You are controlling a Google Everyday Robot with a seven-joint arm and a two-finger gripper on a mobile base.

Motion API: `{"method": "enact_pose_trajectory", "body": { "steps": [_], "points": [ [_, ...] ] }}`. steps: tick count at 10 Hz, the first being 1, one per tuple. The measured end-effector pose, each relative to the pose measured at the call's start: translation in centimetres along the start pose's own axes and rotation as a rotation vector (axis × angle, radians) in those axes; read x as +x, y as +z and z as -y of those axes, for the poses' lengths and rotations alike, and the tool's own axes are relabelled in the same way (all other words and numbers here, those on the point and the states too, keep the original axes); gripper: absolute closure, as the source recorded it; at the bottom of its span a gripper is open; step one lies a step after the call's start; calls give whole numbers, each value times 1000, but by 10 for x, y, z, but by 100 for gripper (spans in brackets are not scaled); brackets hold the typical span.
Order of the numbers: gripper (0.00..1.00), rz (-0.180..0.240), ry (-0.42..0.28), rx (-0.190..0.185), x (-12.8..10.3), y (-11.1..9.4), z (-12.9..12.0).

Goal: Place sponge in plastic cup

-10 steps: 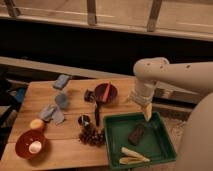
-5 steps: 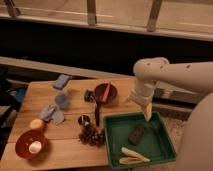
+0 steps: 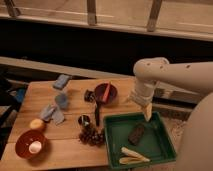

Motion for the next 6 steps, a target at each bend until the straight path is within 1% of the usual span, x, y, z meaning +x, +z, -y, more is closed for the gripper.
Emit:
{"method": "enact_pose_trajectory", "body": {
  "steps": [1, 2, 3, 4, 5, 6],
  "points": [
    [20, 4, -2, 3, 0, 0, 0],
    [20, 23, -19, -1, 2, -2, -1],
    [20, 74, -50, -23, 6, -9, -6],
    [20, 113, -74, -37, 8, -16, -9],
    [20, 149, -121, -62, 16, -27, -22],
    [20, 166, -188, -83, 28, -35, -44]
  ]
}}
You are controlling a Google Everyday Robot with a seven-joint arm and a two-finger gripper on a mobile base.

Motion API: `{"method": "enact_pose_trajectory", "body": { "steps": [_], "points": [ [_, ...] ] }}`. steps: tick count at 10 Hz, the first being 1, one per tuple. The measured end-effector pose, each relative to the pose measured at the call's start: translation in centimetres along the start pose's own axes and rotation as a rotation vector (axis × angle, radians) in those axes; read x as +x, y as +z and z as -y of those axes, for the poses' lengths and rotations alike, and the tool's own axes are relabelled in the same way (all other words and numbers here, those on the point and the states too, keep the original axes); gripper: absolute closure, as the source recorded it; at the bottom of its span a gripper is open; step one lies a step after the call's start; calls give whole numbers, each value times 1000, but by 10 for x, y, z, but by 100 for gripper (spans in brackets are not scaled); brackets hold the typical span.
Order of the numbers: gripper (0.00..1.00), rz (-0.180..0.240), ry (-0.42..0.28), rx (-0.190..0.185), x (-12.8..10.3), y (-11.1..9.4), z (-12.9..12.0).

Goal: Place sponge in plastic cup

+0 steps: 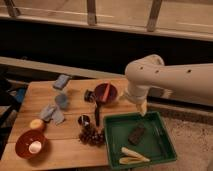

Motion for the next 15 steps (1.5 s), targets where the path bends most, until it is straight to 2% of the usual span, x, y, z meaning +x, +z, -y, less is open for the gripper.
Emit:
{"method": "enact_pose_trajectory", "body": {
  "steps": [2, 3, 4, 8, 10, 12, 15],
  "points": [
    [20, 3, -92, -29, 12, 0, -38],
    [20, -4, -170, -61, 26, 1, -68],
    [20, -10, -189, -72, 30, 0, -76],
    [20, -6, -187, -68, 28, 1, -74],
    [20, -5, -172, -103, 17, 7, -80],
    [20, -11, -193, -126, 17, 15, -104],
    [20, -20, -240, -189, 20, 25, -162]
  ]
}}
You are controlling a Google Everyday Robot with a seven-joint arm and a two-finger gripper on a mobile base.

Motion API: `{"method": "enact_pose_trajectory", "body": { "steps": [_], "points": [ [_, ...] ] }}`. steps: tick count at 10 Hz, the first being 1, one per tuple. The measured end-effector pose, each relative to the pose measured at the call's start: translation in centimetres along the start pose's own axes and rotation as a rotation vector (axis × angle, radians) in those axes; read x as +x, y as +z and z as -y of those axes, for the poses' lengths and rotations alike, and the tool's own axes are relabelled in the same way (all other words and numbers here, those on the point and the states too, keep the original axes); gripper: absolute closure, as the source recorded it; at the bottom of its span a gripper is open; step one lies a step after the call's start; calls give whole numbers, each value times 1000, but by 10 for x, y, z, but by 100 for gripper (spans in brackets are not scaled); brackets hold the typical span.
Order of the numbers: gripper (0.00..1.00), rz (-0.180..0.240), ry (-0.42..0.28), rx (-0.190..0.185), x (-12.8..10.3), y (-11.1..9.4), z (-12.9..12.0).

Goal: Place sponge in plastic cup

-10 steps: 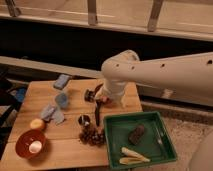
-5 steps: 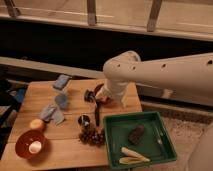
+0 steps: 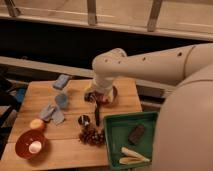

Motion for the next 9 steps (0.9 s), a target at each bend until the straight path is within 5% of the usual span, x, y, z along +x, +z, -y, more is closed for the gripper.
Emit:
{"method": "enact_pose_trajectory", "body": {
  "steps": [5, 9],
  "points": [
    [20, 31, -68, -168, -13, 19, -90],
    [20, 31, -66, -167, -13, 19, -89]
  ]
}}
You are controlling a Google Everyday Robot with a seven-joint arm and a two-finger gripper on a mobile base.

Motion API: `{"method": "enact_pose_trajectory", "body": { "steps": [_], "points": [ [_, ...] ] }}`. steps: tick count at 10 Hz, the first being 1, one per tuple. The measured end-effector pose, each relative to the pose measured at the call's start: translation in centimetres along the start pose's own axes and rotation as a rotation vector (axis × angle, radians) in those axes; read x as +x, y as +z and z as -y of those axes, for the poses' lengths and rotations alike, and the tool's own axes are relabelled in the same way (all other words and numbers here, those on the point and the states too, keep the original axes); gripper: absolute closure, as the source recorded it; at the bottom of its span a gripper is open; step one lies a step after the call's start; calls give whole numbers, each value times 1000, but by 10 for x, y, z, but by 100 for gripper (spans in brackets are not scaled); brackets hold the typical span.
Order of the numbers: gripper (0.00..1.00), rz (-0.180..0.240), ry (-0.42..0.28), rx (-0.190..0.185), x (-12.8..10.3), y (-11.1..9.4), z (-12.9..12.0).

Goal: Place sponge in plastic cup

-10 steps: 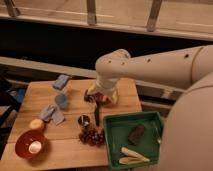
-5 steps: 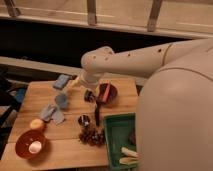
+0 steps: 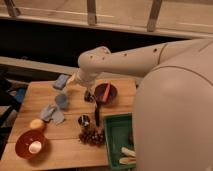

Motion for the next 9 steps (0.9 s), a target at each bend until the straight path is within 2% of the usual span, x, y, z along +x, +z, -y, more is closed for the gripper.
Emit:
{"method": "enact_pose_trajectory", "body": {
  "steps": [1, 3, 4, 9],
  "points": [
    [20, 4, -1, -2, 0, 0, -1],
    [20, 55, -24, -10, -11, 0, -7],
    [20, 65, -41, -18, -16, 5, -18],
    [20, 97, -141, -85, -54, 47, -103]
  ]
}}
